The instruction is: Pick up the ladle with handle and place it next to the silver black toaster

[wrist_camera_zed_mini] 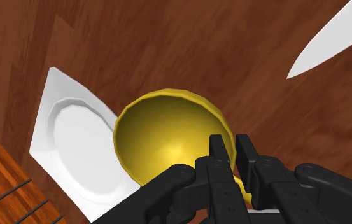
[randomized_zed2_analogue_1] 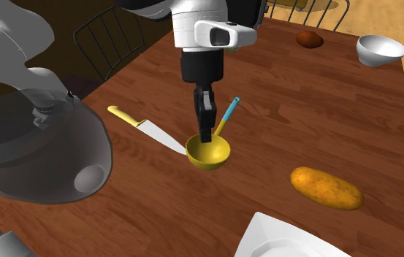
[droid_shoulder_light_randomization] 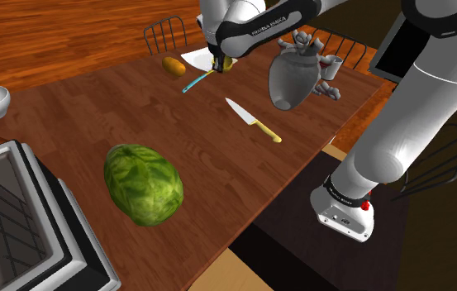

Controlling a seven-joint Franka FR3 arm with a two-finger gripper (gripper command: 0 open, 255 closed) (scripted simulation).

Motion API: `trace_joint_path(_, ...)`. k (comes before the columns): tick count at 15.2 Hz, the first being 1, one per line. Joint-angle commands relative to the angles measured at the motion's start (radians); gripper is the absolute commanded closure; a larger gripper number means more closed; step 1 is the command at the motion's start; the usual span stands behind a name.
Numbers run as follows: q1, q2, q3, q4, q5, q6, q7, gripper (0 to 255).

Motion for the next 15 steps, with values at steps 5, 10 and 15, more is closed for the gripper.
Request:
trace_joint_path(5, 0.003, -0.030, 0.004, 0.044, 0.030, -0.067, -0.041, 255)
trace_joint_path(10, 0.005, -0.048, 0.007, 0.087, 0.050, -0.122, -0.073, 255)
trace_joint_path(15, 0.007, -0.062, 0.009, 0.136, 0.068, -0.179, -0.103, 255)
